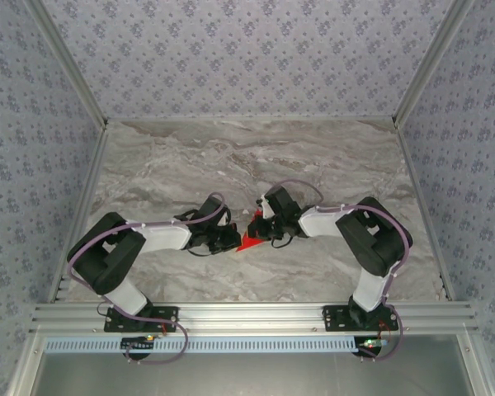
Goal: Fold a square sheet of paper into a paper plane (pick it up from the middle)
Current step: Turn over the paper at the center of the table.
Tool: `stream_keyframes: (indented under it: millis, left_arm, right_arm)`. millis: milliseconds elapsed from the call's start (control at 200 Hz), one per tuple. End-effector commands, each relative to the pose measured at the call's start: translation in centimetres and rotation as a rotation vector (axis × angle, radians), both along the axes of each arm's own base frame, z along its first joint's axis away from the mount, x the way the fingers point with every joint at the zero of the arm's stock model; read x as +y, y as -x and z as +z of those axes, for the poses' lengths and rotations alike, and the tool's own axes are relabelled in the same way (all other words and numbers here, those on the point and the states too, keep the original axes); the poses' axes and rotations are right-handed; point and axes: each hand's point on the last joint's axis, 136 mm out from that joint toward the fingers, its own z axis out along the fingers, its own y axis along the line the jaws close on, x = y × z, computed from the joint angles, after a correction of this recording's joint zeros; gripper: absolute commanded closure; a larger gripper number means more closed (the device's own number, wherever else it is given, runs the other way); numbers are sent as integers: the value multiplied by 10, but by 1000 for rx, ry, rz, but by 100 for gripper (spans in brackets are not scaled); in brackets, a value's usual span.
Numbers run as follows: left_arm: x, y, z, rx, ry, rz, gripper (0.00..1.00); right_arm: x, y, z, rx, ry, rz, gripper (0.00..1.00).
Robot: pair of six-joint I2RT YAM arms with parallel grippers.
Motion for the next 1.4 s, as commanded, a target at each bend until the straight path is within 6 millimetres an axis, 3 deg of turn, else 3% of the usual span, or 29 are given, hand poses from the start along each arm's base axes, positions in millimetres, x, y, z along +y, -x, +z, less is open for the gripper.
stream_keyframes:
  millis: [0, 105, 285, 365, 565, 834, 1004, 1249, 1394]
  left_arm:
    - [19, 17, -21, 61, -110, -7, 100]
    - [10, 13, -11, 34, -64, -23, 100]
    - [-14, 1, 28, -80, 97, -46, 100]
    - [-16, -2, 32, -97, 105, -47, 99]
    - [-16, 4, 7, -23, 60, -52, 100]
    - [15, 21, -26, 56, -77, -5, 100]
    - [28, 34, -38, 98, -99, 21, 100]
    - [32, 39, -38, 101, -91, 26, 100]
    - [25, 34, -30, 76, -71, 10, 100]
  right_arm:
    - [0, 6, -10, 25, 4, 6, 100]
    - [-6, 7, -20, 36, 46, -1, 100]
    - [-12, 8, -25, 37, 81, -6, 100]
    - [-12, 8, -25, 34, 80, -7, 100]
    - [-10, 7, -23, 33, 71, -3, 100]
    - [-20, -4, -21, 10, 63, -3, 100]
    - [-47, -37, -16, -17, 32, -66, 100]
    - [-109, -88, -22, -4, 66, -227, 100]
    - [-136, -113, -2, -42, 85, -309, 100]
